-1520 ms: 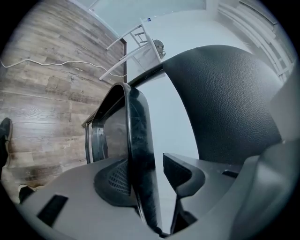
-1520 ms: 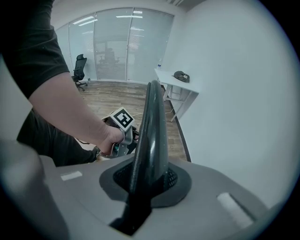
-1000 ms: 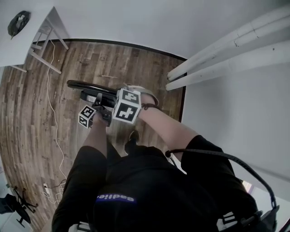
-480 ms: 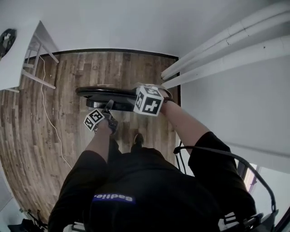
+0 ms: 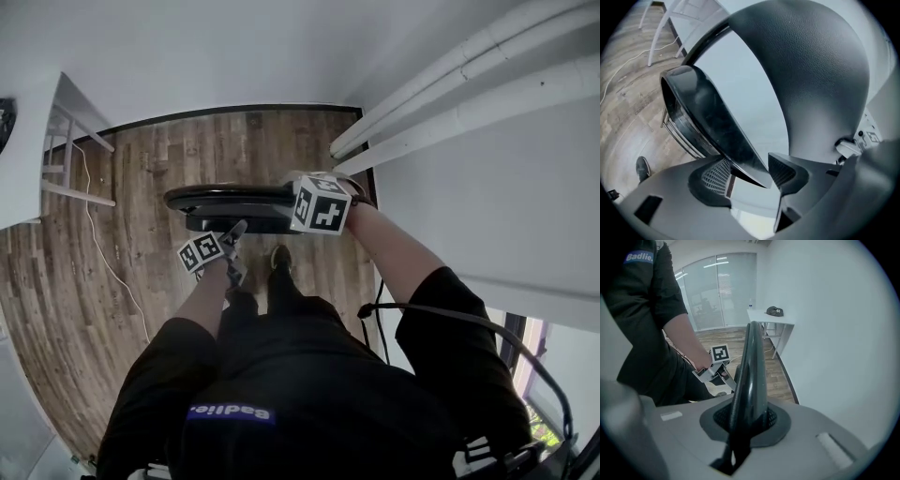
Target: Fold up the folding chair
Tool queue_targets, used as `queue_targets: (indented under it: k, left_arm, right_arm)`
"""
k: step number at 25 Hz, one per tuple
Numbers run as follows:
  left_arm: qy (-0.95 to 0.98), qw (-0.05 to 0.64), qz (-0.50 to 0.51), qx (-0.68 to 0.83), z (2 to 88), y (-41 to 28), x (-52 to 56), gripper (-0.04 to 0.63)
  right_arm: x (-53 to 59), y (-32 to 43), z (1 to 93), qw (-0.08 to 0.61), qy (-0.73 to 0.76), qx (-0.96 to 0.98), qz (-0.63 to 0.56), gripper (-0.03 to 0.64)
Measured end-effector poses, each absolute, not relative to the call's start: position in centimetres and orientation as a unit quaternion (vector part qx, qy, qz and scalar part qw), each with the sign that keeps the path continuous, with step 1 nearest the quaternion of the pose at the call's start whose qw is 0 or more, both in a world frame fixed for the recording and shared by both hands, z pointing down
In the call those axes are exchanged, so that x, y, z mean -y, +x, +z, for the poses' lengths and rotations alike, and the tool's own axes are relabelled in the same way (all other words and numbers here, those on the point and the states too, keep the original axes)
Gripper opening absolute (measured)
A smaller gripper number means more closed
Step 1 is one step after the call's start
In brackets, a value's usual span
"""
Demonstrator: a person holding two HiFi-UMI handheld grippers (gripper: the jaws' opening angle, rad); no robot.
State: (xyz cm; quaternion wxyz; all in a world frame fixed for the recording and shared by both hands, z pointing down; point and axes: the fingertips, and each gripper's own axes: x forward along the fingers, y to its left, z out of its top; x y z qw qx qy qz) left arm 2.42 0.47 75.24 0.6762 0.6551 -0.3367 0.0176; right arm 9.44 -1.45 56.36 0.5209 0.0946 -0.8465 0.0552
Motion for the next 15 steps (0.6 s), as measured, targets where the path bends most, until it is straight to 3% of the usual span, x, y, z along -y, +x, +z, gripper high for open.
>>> queue_targets:
  k: [9,15]
  left_arm:
    - [0.723,0.604,0.026,0.333,67.4,3.9,-1.3,0.242]
    - [0.831,0.413,0.081,0.364,58.1,4.6,1.0,0.242]
  right_arm:
    - [4.1,11.0,56.1,0.520,0.085,0.847,0.067,0.044]
    - [5.5,11.7,56.1,0.518,0.087,0.848,0.070,0.044]
